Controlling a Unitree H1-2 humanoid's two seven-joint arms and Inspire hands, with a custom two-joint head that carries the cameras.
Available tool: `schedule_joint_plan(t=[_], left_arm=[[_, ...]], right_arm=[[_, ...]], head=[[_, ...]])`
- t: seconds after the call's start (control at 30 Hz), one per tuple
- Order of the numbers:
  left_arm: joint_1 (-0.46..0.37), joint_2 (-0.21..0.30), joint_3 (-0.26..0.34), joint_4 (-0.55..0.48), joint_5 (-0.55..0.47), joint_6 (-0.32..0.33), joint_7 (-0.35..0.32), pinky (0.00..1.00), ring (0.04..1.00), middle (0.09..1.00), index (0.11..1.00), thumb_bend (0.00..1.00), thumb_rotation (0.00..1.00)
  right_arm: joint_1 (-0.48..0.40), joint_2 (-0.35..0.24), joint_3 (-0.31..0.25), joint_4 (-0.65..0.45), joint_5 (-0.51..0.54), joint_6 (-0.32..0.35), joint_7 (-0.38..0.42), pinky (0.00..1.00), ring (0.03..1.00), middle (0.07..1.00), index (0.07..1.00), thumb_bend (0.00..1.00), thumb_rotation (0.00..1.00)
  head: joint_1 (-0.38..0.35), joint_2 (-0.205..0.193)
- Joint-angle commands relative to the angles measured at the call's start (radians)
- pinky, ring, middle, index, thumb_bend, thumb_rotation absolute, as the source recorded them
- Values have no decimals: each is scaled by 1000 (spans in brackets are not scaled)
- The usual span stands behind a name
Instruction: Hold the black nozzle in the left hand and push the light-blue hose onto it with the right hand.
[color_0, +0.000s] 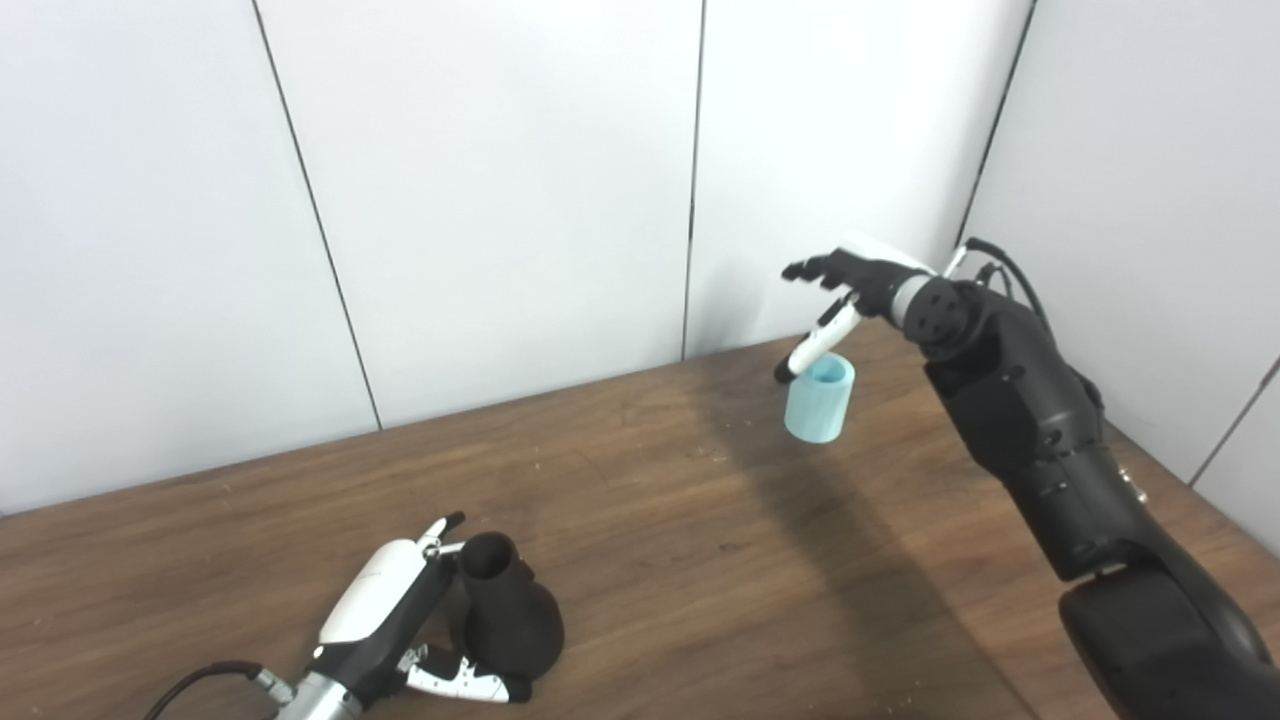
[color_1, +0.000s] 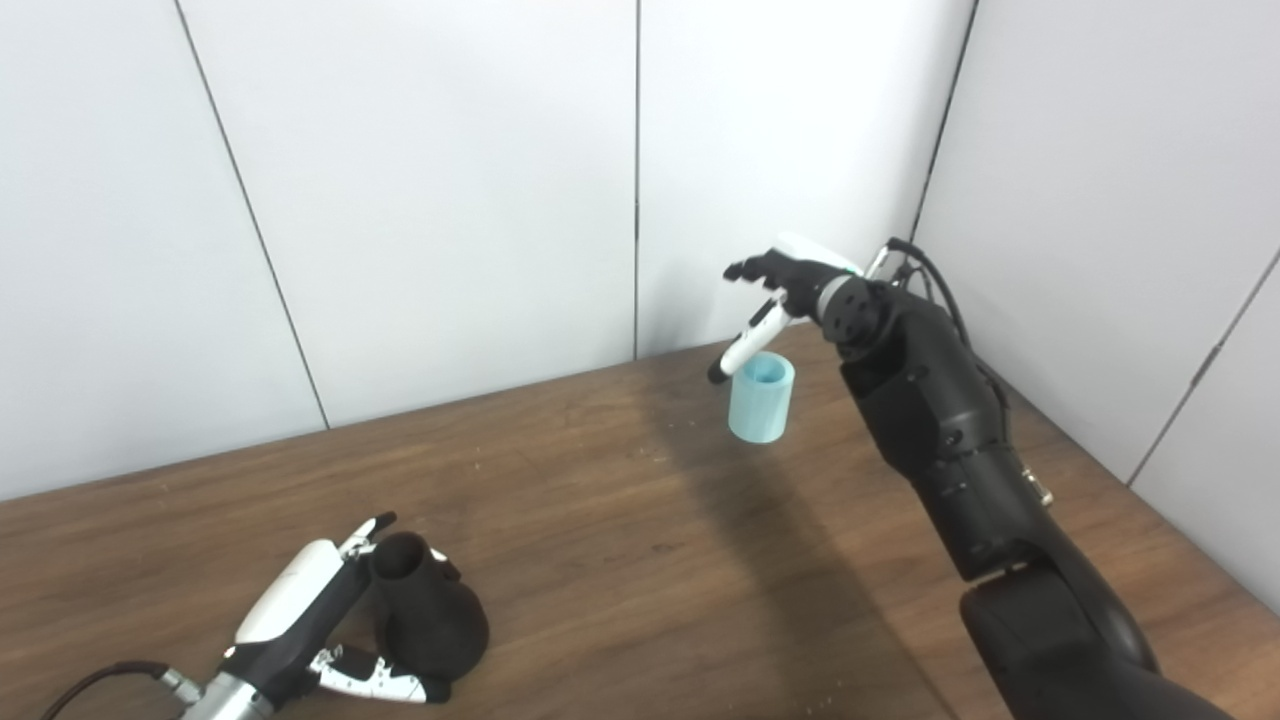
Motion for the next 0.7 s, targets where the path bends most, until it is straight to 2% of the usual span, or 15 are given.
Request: schedule_joint_plan(t=[0.0,0.13,0.23,0.53,0.6,0.67], left_arm=[[62,62,-19,42,55,51,-83,1000,622,470,502,523,0],[64,65,-17,40,58,56,-83,1000,623,474,499,524,0],[66,66,-15,36,62,59,-83,1000,625,477,496,524,0],[65,64,-16,44,64,54,-79,1000,626,476,497,524,0],[65,65,-15,43,62,55,-81,1000,626,476,497,524,0],[67,66,-15,39,61,57,-84,1000,626,475,497,524,0]], right_arm=[[-62,-50,27,-10,-16,0,22,834,901,930,896,983,214],[-70,-77,96,3,-42,-1,35,853,930,925,895,990,214],[-78,-84,124,24,-60,-1,32,880,958,938,893,979,188],[-66,-86,140,73,-56,-3,2,829,911,927,879,972,174],[-65,-82,137,84,-53,-2,-6,842,911,925,878,971,174],[-62,-77,126,95,-56,-1,-15,942,928,935,875,968,174]], head=[[-1,0],[-1,0],[-1,0],[-1,7],[1,7],[1,8]])
